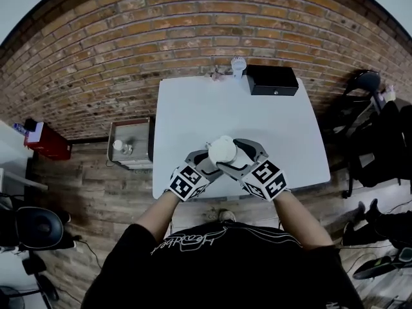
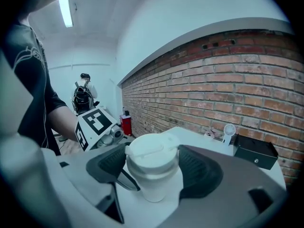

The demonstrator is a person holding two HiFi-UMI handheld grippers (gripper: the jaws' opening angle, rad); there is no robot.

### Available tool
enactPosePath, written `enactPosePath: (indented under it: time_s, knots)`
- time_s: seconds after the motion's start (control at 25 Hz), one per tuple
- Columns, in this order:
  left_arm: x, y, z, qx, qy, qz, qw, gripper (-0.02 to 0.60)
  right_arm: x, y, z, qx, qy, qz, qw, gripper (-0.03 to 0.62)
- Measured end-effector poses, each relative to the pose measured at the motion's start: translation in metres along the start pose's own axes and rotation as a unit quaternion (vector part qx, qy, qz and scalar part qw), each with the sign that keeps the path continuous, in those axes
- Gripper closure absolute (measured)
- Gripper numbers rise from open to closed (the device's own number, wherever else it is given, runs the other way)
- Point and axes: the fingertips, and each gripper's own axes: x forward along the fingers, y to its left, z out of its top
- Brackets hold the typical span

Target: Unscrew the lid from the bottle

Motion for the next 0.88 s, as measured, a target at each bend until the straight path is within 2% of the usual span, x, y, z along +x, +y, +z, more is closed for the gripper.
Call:
enactPosePath:
  time_s: [0.2, 0.32, 0.48, 0.64, 0.88]
  knots:
    - [-0.0016, 0.0004, 0.0006, -0.002, 0.003, -0.001, 1.0, 0.256, 0.0008, -0.0002, 0.0005, -0.014, 0.011, 0.029, 0.999, 0.251]
    - [-0.0005, 0.0, -0.0001, 0.003, 0.007, -0.004, 1.0, 0.258, 0.0018, -0.0002, -0.0008, -0.04, 0.038, 0.078, 0.995, 0.253]
    - [-0.0024, 0.0003, 0.0003, 0.003, 0.01, -0.008, 0.9999, 0.258, 0.0041, 0.0018, -0.0008, -0.087, 0.067, 0.144, 0.984, 0.252]
    - [-0.0032, 0.0, -0.0001, 0.005, 0.012, -0.01, 0.9999, 0.258, 0.0044, 0.0042, -0.0014, -0.141, 0.098, 0.21, 0.963, 0.252]
    - [-0.0021, -0.0012, 0.0012, 0.004, 0.021, -0.013, 0.9997, 0.258, 0.0021, 0.0056, -0.0039, -0.229, 0.16, 0.287, 0.916, 0.25]
